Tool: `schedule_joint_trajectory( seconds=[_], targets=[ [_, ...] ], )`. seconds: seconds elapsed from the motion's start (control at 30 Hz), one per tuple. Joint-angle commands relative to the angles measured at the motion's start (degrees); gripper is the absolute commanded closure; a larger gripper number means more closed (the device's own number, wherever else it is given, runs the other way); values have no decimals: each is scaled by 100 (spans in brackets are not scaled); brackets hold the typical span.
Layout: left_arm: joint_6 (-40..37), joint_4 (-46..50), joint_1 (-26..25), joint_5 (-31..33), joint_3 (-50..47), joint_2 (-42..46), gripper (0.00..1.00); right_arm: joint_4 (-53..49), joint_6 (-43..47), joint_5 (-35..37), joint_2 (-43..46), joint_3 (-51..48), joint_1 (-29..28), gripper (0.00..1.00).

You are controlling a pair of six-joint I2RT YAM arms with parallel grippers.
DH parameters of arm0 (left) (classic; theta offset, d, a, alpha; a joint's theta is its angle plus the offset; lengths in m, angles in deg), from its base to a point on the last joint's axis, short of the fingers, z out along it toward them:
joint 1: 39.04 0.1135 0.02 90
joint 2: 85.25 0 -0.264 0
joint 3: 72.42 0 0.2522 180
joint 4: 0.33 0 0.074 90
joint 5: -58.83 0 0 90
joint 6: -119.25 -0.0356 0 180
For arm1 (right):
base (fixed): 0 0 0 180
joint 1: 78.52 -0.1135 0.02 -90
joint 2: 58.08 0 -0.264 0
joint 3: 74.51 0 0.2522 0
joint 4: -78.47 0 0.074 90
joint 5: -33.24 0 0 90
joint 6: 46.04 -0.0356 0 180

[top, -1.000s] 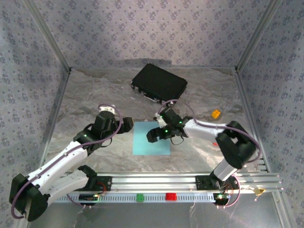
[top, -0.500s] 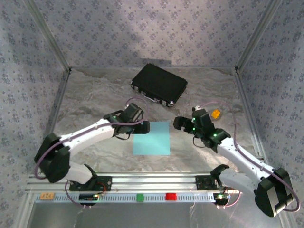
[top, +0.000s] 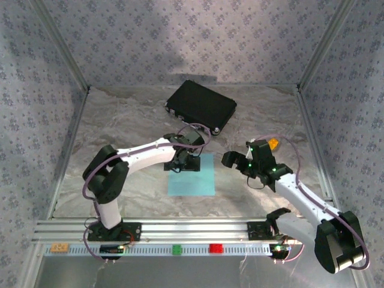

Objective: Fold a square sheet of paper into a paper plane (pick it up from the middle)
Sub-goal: First fold the square sheet of paper in half at the center of the table.

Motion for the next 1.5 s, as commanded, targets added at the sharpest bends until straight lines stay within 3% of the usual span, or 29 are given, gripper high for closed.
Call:
schedule_joint_trajectory(
  seconds=[0.0,0.7,1.47],
  targets=[
    [151,463,-48,-50,314,-262,3,-49,65,-188,-131,78,15,1],
    [130,643,-101,-474,951,-1075,3,-57,17,-156,-258,43,24,1],
    [202,420,-101,-599,679,-1507,4,-91,-51,-133,-326,85,64,1]
  ],
)
